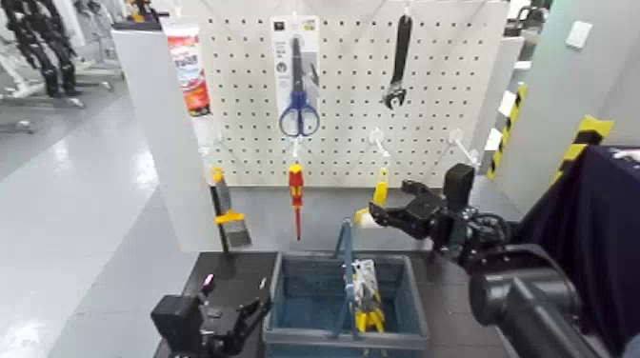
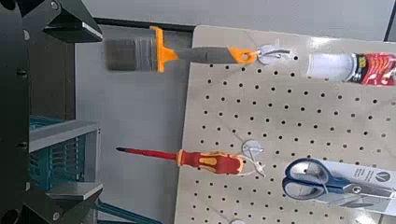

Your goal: Put the yellow roller into the crate.

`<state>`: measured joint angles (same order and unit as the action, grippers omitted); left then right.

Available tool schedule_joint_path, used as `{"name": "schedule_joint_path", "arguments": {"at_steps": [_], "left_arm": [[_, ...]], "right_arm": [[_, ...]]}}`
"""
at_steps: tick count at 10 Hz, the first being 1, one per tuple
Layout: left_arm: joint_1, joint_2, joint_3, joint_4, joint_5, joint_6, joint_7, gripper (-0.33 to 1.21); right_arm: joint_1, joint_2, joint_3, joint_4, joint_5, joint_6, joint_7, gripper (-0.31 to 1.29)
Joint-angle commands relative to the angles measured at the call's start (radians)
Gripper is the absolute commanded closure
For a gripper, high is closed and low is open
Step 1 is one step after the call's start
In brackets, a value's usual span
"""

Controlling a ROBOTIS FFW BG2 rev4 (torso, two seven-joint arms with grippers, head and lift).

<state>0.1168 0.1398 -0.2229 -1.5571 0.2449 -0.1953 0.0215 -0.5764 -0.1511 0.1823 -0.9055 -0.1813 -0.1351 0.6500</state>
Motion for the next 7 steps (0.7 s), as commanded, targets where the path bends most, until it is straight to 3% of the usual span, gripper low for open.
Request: {"name": "schedule_joint_path", "arguments": {"at_steps": [1,2,3,4,5,6,7], "left_arm": [[-0.008,0.003,-0.007,0.006,0.004,-0.007,0.0,0.17],[-0.011,0.006,-0.01,0.008,0.005,-0.009,0.0,0.17],[-0.013,0.009,-0.012,0.008,0.007,-0.012,0.0,0.17],[-0.014,0.009,-0.016,0.011,0.008,-0.013,0.0,0.17],[-0.016,0.012,-0.018,0.011,0.01,-0.013,0.0,0.17],[-0.016,0.012,-0.016,0.011,0.01,-0.013,0.0,0.17],[-0.016,0.012,-0.016,0.011,0.011,-0.015,0.0,0.17]], "right_arm": [[-0.04,0.008,0.013,0.074,-0.023,-0.015,0.042,0.15],[-0.045,0.01,0.013,0.086,-0.032,-0.021,0.049,0.15],[-0.049,0.008,0.013,0.088,-0.033,-0.021,0.054,0.26],[-0.051,0.008,0.013,0.089,-0.038,-0.023,0.054,0.59],[-0.051,0.01,0.014,0.089,-0.038,-0.02,0.054,1.04],[-0.051,0.01,0.014,0.089,-0.044,-0.02,0.053,1.19],[-0.051,0.01,0.019,0.088,-0.043,-0.015,0.053,1.2]]}}
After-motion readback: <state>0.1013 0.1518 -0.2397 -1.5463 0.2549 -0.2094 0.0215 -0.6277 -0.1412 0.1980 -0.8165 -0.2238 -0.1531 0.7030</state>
